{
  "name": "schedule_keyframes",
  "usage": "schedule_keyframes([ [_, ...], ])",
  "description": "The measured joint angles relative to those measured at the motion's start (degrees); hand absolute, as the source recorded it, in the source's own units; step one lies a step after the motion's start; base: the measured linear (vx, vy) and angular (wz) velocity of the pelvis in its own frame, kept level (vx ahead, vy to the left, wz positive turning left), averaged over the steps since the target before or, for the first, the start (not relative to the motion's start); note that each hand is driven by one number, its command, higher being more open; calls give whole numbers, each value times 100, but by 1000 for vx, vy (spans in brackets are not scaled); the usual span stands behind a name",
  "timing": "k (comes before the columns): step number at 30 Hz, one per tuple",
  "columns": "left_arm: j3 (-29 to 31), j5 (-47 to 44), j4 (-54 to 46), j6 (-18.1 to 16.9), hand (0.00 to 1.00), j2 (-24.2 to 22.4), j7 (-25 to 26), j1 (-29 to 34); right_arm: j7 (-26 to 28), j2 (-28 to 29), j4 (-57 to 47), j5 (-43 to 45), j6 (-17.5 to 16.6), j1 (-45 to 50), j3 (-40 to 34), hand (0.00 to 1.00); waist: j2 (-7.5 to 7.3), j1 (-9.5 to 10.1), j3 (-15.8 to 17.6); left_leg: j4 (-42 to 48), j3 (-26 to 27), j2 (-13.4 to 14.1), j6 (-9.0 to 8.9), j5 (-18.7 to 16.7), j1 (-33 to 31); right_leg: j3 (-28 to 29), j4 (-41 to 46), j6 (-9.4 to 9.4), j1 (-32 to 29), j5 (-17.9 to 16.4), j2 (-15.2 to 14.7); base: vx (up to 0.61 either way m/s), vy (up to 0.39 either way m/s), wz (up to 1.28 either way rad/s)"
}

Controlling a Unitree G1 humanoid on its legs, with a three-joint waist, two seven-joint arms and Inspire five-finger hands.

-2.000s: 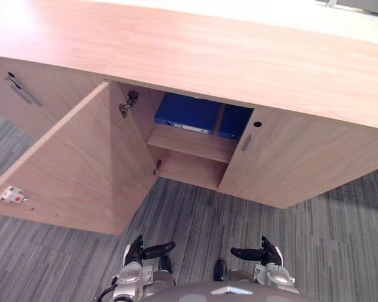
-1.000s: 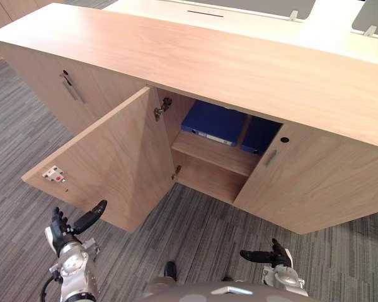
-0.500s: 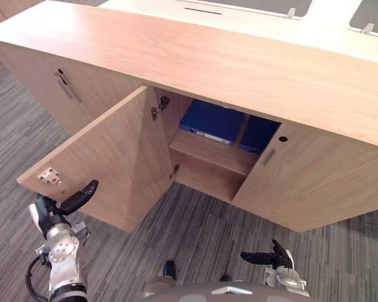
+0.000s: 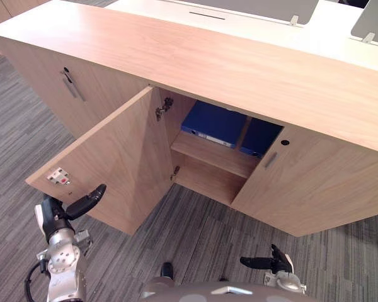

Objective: Walk over to the cabinet, pick up the folder, carry it to the office cabinet, place the folder inside the office cabinet, then close the office cabinet door

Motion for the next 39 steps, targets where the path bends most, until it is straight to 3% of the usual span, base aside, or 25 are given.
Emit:
schedule_keyframes([
  [7,-536,-392,-671,-48,100,-180,-443,675,105,5,23,-208,10,124,2,100,33,132,-17,-1,-67,-26,24,25,12,-22,8,-2,35,-2,-19,-18,9,4],
  [23,-2200,-847,-1036,-27,100,-131,-1770,1428,192,8,95,-223,9,159,223,100,110,86,-41,0,-44,-67,56,113,-2,115,33,79,-22,39,-54,-42,16,0],
  [31,-3264,-999,-1036,98,100,-55,-2213,1181,177,-12,39,-222,8,122,228,100,196,-119,-23,26,359,-37,60,48,-16,536,24,104,-260,110,-28,-13,21,-26],
  [33,-3452,-992,-1036,100,100,-71,-2233,973,167,-11,-45,-224,8,111,226,100,230,-249,-5,27,437,-30,55,17,3,615,-1,104,-267,126,-17,10,12,-21],
  [39,-3529,-637,-1004,100,100,-114,-2058,451,101,-9,-81,-222,9,97,216,100,248,-393,-14,30,650,20,27,-64,108,832,-57,60,-249,165,46,26,2,-22],
])
